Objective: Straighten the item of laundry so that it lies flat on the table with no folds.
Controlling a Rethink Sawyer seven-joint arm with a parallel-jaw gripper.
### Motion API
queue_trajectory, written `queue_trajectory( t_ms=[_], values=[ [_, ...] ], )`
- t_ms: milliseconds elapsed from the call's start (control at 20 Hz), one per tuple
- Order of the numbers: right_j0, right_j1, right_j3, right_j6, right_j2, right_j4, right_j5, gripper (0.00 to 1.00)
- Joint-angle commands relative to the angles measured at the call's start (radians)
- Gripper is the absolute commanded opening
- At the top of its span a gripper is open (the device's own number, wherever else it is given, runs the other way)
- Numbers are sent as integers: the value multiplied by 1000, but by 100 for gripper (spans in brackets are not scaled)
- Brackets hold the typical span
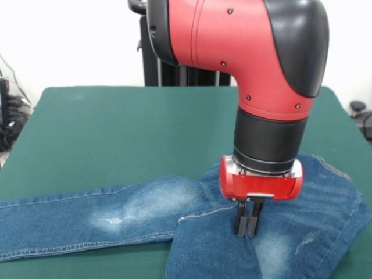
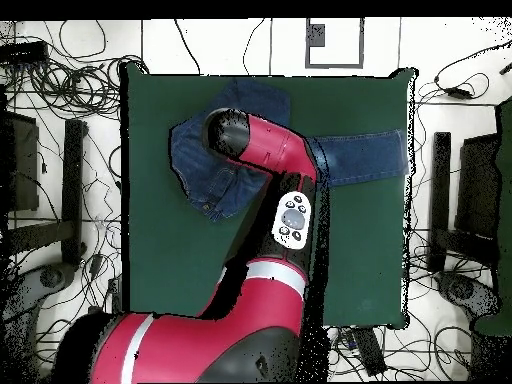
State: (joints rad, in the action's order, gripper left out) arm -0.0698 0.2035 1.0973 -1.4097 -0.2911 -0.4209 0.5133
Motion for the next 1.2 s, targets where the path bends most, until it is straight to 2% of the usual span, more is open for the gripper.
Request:
queue_trajectory(
  t_ms=[50, 700, 1200],
  values=[
    [31, -21, -15, -105, 95, 45, 151, 0],
    [84, -51, -170, -30, 105, 109, 300, 0],
    [93, -99, -335, -71, 103, 139, 447, 0]
  ],
)
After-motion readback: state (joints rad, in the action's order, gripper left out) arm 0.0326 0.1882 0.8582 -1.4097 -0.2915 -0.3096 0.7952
